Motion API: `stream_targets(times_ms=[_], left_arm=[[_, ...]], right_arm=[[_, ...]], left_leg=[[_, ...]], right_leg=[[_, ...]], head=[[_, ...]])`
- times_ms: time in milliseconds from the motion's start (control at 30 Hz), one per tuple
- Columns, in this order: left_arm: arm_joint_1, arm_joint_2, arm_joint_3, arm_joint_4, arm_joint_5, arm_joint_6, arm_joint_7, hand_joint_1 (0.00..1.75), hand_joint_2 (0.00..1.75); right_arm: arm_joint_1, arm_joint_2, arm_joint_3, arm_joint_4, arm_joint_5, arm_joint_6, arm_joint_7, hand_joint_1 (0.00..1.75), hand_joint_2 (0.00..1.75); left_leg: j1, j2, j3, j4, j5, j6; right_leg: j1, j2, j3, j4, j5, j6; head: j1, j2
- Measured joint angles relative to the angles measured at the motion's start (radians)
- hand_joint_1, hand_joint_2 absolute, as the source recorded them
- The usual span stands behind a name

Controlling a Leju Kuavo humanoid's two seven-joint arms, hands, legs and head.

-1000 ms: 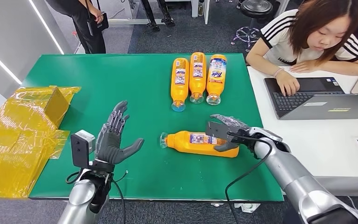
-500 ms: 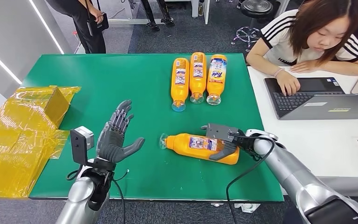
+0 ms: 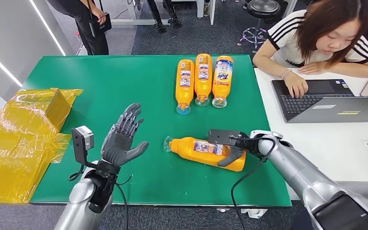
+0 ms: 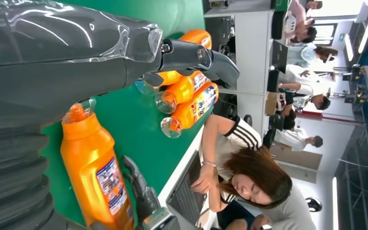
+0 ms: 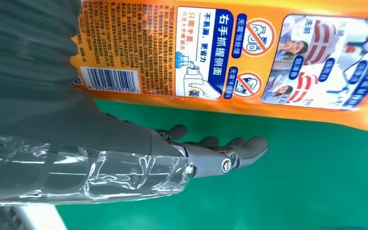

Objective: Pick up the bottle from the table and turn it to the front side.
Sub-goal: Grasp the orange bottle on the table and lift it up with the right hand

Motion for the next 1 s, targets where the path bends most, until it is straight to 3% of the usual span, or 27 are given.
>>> stream_targets(times_ms=[300, 333, 367, 433, 467, 500, 667, 800, 1000], left_arm=[[-0.002, -0.001, 0.0, 0.013, 0.019, -0.028, 0.01, 0.0, 1.75], [-0.003, -0.001, 0.0, 0.015, 0.024, -0.037, 0.013, 0.0, 1.75], [-0.005, -0.001, 0.0, 0.017, 0.03, -0.045, 0.016, 0.0, 1.75], [-0.009, -0.002, 0.0, 0.021, 0.044, -0.061, 0.024, 0.0, 1.75], [-0.012, -0.003, 0.0, 0.024, 0.054, -0.069, 0.029, 0.0, 1.75], [-0.015, -0.005, 0.0, 0.026, 0.064, -0.077, 0.034, 0.0, 1.75], [-0.026, -0.016, 0.0, 0.036, 0.107, -0.101, 0.051, 0.0, 1.75], [-0.027, -0.019, 0.0, 0.04, 0.114, -0.104, 0.053, 0.0, 1.75], [-0.027, -0.021, 0.0, 0.044, 0.114, -0.104, 0.053, 0.0, 1.75]], right_arm=[[-0.046, 0.0, 0.074, 0.029, 0.033, -0.005, 0.014, 0.01, 1.75], [-0.052, 0.0, 0.084, 0.032, 0.041, -0.004, 0.017, 0.09, 1.75], [-0.059, 0.0, 0.094, 0.035, 0.048, -0.001, 0.019, 0.29, 1.75], [-0.074, 0.0, 0.111, 0.039, 0.057, 0.011, 0.023, 0.95, 1.75], [-0.08, 0.001, 0.12, 0.041, 0.06, 0.016, 0.025, 1.21, 1.75], [-0.086, 0.001, 0.128, 0.043, 0.061, 0.019, 0.027, 1.35, 1.75], [-0.111, 0.013, 0.161, 0.056, 0.054, 0.01, 0.022, 1.49, 1.75], [-0.125, 0.023, 0.175, 0.064, 0.05, 0.002, 0.017, 1.74, 1.75], [-0.133, 0.033, 0.191, 0.072, 0.047, -0.022, 0.013, 1.75, 1.75]], left_leg=[[0.0, 0.0, 0.0, 0.0, 0.0, 0.0], [0.0, 0.0, 0.0, 0.0, 0.0, 0.0], [0.0, 0.0, 0.0, 0.0, 0.0, 0.0], [0.0, 0.0, 0.0, 0.0, 0.0, 0.0], [0.0, 0.0, 0.0, 0.0, 0.0, 0.0], [0.0, 0.0, 0.0, 0.0, 0.0, 0.0], [0.0, 0.0, 0.0, 0.0, 0.0, 0.001], [0.0, 0.0, 0.0, 0.0, 0.0, 0.001], [0.0, 0.0, 0.0, 0.0, 0.0, 0.001]], right_leg=[[0.0, 0.0, 0.0, 0.0, 0.0, 0.0], [0.0, 0.0, 0.0, 0.0, 0.0, 0.0], [0.0, 0.0, 0.0, 0.0, 0.0, 0.0], [0.0, 0.0, 0.0, 0.0, 0.0, 0.0], [0.0, 0.0, 0.0, 0.0, 0.0, 0.0], [0.0, 0.0, 0.0, 0.0, 0.0, 0.0], [0.0, 0.0, 0.0, 0.0, 0.0, 0.0], [0.0, 0.0, 0.0, 0.0, 0.0, 0.0], [0.0, 0.0, 0.0, 0.0, 0.0, 0.0]], head=[[0.0, 0.0], [0.0, 0.0], [0.0, 0.0], [0.0, 0.0], [0.0, 0.0], [0.0, 0.0], [0.0, 0.0], [0.0, 0.0], [0.0, 0.0]])
